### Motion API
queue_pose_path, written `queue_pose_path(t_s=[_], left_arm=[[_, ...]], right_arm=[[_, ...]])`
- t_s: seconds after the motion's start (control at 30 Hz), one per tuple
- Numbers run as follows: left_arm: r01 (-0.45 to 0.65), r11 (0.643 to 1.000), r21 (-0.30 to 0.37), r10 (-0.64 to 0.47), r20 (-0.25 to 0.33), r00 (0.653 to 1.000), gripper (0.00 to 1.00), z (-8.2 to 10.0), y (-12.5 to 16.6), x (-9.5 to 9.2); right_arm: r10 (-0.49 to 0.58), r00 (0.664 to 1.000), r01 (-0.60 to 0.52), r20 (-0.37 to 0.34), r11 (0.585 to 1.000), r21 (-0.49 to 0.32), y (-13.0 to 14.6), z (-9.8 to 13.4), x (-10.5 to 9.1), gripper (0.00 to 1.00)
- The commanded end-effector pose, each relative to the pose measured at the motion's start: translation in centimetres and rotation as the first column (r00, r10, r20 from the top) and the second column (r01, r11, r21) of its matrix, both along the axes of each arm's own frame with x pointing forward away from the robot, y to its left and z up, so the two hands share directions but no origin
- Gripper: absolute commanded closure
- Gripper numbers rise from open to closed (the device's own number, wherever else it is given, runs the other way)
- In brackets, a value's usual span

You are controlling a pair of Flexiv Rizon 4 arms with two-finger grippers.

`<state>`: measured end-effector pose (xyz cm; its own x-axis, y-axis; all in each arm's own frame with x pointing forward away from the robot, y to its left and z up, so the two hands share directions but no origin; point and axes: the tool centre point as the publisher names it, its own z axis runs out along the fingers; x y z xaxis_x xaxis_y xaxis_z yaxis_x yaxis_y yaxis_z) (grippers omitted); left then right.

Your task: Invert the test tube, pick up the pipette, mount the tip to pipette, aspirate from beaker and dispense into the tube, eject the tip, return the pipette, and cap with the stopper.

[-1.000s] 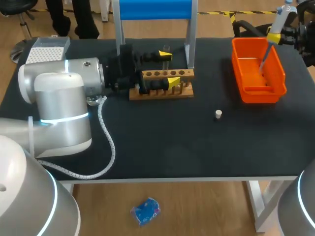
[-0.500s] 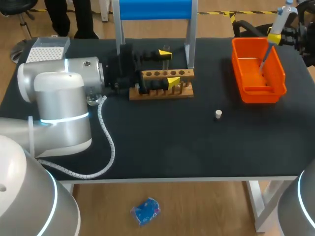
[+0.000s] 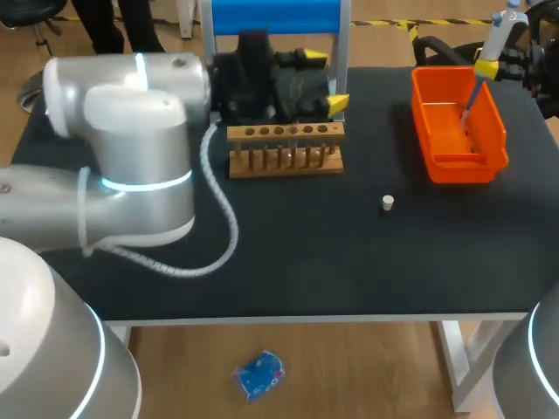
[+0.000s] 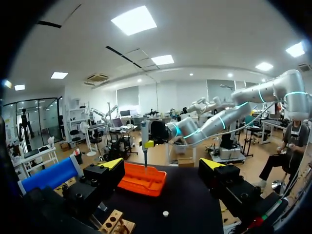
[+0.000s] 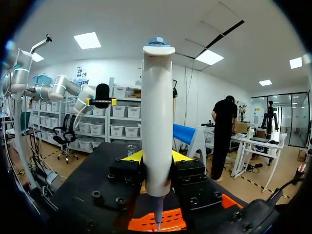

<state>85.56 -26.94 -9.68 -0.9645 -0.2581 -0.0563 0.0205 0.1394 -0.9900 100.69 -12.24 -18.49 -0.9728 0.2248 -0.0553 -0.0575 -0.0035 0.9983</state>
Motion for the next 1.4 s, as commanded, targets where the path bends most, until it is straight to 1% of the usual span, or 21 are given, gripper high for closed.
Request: queue_pose_path(t_s=[0.03,0.1,0.13,0.17,0.23,0.27,0.3,0.33,1.03,1.1,1.23,1.27,1.4], left_arm=[[-0.007,0.997,0.081,0.01,-0.026,1.0,0.0,0.8,-5.7,2.5],[-0.008,0.994,0.108,0.012,-0.033,0.999,0.0,1.1,-7.0,3.3],[-0.006,0.995,0.102,0.01,-0.034,0.999,0.0,1.2,-7.8,3.7],[0.001,0.994,0.113,0.003,-0.033,0.999,0.0,1.3,-8.5,4.2],[0.017,0.992,0.122,-0.011,-0.05,0.999,0.0,1.3,-10.1,5.1],[0.015,0.992,0.126,-0.009,-0.047,0.999,0.0,1.2,-10.8,5.6],[0.015,0.989,0.146,-0.008,-0.042,0.999,0.0,1.2,-11.4,6.1],[0.016,0.989,0.147,-0.008,-0.057,0.998,0.0,1.2,-12.0,6.5],[0.016,0.989,0.147,-0.008,-0.057,0.998,0.0,1.2,-12.0,6.5],[-0.035,0.988,0.151,0.044,-0.059,0.997,0.0,0.8,-12.0,7.0],[-0.054,0.99,0.134,0.061,-0.048,0.997,0.0,1.4,-12.5,7.9],[-0.044,0.992,0.122,0.05,-0.044,0.998,0.0,1.6,-12.7,8.1],[-0.058,0.988,0.14,0.063,-0.034,0.997,0.0,1.9,-13.8,8.9]], right_arm=[[0.001,1.0,-0.001,0.0,1.0,-0.001,-0.1,0.0,0.0,1.0],[0.001,1.0,-0.001,0.0,1.0,-0.001,-0.1,0.0,0.0,1.0],[0.001,1.0,-0.001,0.0,1.0,-0.001,-0.1,0.0,0.0,1.0],[0.001,1.0,-0.001,0.0,1.0,-0.001,-0.1,0.0,0.0,1.0],[0.001,1.0,-0.001,0.0,1.0,-0.001,-0.1,0.0,0.0,1.0],[0.001,1.0,-0.001,0.0,1.0,-0.001,-0.1,0.0,0.0,1.0],[0.001,1.0,-0.001,0.0,1.0,-0.001,-0.1,0.0,0.0,1.0],[0.001,1.0,-0.001,0.0,1.0,-0.001,-0.1,0.0,0.0,1.0],[0.001,1.0,-0.001,0.0,1.0,-0.001,-0.1,0.0,0.0,1.0],[0.001,1.0,-0.001,0.0,1.0,-0.001,-0.1,0.0,0.0,1.0],[0.001,1.0,-0.001,0.0,1.0,-0.001,-0.1,0.0,0.0,1.0],[0.001,1.0,-0.001,0.0,1.0,-0.001,-0.1,0.0,0.0,1.0],[0.001,1.0,-0.001,0.0,1.0,-0.001,-0.1,0.0,0.0,1.0]])
